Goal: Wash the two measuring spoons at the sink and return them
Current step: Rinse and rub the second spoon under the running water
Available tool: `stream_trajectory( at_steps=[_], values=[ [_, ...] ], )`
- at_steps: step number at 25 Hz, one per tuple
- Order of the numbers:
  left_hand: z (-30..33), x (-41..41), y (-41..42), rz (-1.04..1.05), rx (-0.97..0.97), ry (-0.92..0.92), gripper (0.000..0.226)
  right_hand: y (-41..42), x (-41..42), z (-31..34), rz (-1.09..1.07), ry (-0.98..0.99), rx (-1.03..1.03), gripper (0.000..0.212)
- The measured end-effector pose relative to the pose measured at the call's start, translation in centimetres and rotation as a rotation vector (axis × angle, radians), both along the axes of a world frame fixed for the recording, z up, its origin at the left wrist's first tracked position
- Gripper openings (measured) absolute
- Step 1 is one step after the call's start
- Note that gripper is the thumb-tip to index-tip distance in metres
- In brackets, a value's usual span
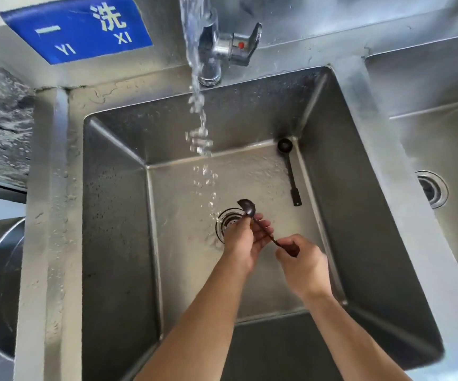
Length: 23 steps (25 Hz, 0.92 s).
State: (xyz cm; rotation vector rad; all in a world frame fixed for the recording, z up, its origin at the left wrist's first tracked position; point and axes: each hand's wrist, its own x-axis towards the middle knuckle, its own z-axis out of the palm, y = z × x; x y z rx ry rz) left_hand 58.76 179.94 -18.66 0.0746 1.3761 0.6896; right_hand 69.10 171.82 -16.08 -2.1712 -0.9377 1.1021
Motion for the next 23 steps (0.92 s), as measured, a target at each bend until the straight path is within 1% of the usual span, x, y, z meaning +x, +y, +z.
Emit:
stream_trajectory(
  at_steps=[2,3,5,6,8,10,13,14,17,18,21,23],
  values=[
    [-0.1,1.6,-0.1,0.015,-0.018,-0.010,0.032,0.4,0.6,-0.6,-0.020,0.022,-0.015,0.015],
    [-0.1,2.2,-0.1,0.007,-0.006,0.004,0.030,0.7,0.8,-1.0,-0.018,0.027,-0.024,0.015],
    [-0.4,3.4,-0.2,-0.068,0.051,0.087,0.021,1.6,1.2,-1.7,-0.019,0.034,-0.053,0.019],
    [-0.7,3.9,-0.1,-0.130,0.089,0.149,0.021,2.0,1.5,-2.1,-0.020,0.045,-0.066,0.022],
    [-1.3,4.5,0.5,-0.245,0.158,0.276,0.028,2.9,1.9,-3.0,-0.026,0.088,-0.087,0.024],
    [-2.1,4.9,1.6,-0.297,0.196,0.374,0.035,3.9,2.4,-3.9,-0.034,0.091,-0.126,0.021],
    [-3.3,5.4,3.6,-0.322,0.226,0.434,0.045,5.6,3.0,-5.1,-0.078,0.069,-0.161,0.016],
    [-3.9,5.7,4.2,-0.322,0.217,0.454,0.043,6.3,3.3,-5.7,-0.091,0.072,-0.164,0.014],
    [-5.6,6.7,6.3,-0.320,0.192,0.567,0.022,8.6,3.9,-7.2,-0.112,0.081,-0.163,0.011],
    [-6.1,7.0,7.0,-0.325,0.191,0.600,0.020,9.4,4.1,-7.7,-0.113,0.076,-0.155,0.011],
    [-7.3,7.8,9.2,-0.338,0.203,0.669,0.015,11.5,4.7,-9.1,-0.136,0.054,-0.140,0.013],
    [-8.4,8.2,10.6,-0.354,0.230,0.726,0.020,12.8,5.1,-10.4,-0.166,0.018,-0.160,0.023]
  ],
)
